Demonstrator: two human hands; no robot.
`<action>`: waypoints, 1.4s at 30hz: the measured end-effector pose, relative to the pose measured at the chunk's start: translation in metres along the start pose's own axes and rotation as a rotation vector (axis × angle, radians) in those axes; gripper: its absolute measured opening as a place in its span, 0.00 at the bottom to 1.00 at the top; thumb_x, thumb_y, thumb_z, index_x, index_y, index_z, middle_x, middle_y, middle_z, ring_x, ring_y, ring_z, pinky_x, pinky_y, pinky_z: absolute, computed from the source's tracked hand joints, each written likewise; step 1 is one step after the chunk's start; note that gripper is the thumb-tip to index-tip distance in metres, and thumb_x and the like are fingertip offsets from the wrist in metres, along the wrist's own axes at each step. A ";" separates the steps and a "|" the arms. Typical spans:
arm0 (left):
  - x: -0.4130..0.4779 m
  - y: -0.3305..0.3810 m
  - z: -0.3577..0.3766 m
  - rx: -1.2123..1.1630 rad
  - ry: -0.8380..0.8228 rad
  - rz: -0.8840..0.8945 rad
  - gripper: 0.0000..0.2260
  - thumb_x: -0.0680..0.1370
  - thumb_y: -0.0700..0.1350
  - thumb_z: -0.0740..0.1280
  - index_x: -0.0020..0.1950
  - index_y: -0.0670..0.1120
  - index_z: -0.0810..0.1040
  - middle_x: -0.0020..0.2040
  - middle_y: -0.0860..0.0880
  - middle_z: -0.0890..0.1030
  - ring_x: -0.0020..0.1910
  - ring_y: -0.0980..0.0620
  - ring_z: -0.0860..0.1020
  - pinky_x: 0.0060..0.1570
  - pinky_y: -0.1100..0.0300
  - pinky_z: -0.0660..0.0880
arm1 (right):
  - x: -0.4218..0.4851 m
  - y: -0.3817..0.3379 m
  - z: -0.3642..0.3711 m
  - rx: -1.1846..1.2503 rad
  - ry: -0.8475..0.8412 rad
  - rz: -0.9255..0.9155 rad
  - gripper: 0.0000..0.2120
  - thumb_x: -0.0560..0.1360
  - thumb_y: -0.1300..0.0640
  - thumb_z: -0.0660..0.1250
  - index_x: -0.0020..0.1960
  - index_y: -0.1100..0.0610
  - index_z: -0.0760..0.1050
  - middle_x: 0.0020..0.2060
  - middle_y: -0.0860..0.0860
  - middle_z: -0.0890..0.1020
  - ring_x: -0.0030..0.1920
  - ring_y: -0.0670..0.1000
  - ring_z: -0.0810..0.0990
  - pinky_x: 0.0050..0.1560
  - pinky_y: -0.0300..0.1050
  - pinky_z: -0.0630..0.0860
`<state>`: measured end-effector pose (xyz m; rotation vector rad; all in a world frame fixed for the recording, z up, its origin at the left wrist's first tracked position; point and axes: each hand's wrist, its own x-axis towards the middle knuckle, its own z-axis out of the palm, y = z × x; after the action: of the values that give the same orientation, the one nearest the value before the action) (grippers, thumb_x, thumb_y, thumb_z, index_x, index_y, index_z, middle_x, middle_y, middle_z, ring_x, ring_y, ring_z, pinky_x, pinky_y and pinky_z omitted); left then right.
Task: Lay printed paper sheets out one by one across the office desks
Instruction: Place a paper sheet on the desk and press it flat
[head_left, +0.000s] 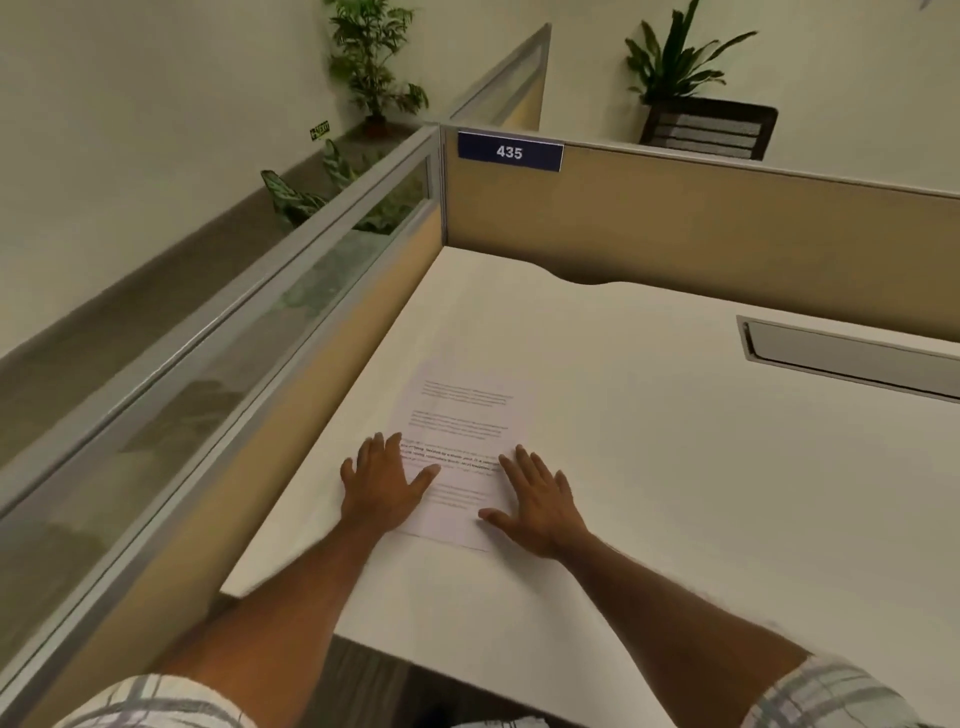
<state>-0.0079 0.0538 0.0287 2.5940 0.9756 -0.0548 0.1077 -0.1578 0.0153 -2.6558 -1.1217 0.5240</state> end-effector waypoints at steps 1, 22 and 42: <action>0.003 -0.003 0.001 -0.020 0.003 0.006 0.38 0.76 0.69 0.56 0.78 0.47 0.57 0.79 0.44 0.58 0.78 0.46 0.54 0.75 0.42 0.49 | 0.001 -0.002 0.002 -0.010 -0.003 0.011 0.47 0.70 0.24 0.47 0.80 0.49 0.44 0.80 0.50 0.43 0.79 0.54 0.42 0.77 0.61 0.44; -0.004 -0.019 -0.011 -0.404 0.195 0.232 0.15 0.78 0.43 0.67 0.65 0.44 0.75 0.59 0.46 0.80 0.55 0.45 0.80 0.54 0.53 0.77 | -0.001 -0.006 0.017 -0.024 0.006 0.016 0.45 0.73 0.26 0.51 0.80 0.49 0.43 0.79 0.49 0.38 0.79 0.51 0.37 0.77 0.61 0.38; -0.003 0.113 0.003 -0.972 -0.018 0.258 0.08 0.80 0.42 0.66 0.56 0.41 0.80 0.52 0.46 0.84 0.50 0.50 0.81 0.48 0.61 0.75 | -0.080 0.082 -0.039 1.401 0.476 0.620 0.36 0.64 0.38 0.78 0.53 0.69 0.75 0.45 0.70 0.77 0.38 0.57 0.67 0.39 0.51 0.65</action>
<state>0.0624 -0.0278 0.0629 1.7725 0.4570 0.3698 0.1246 -0.2746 0.0430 -1.5864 0.2703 0.4496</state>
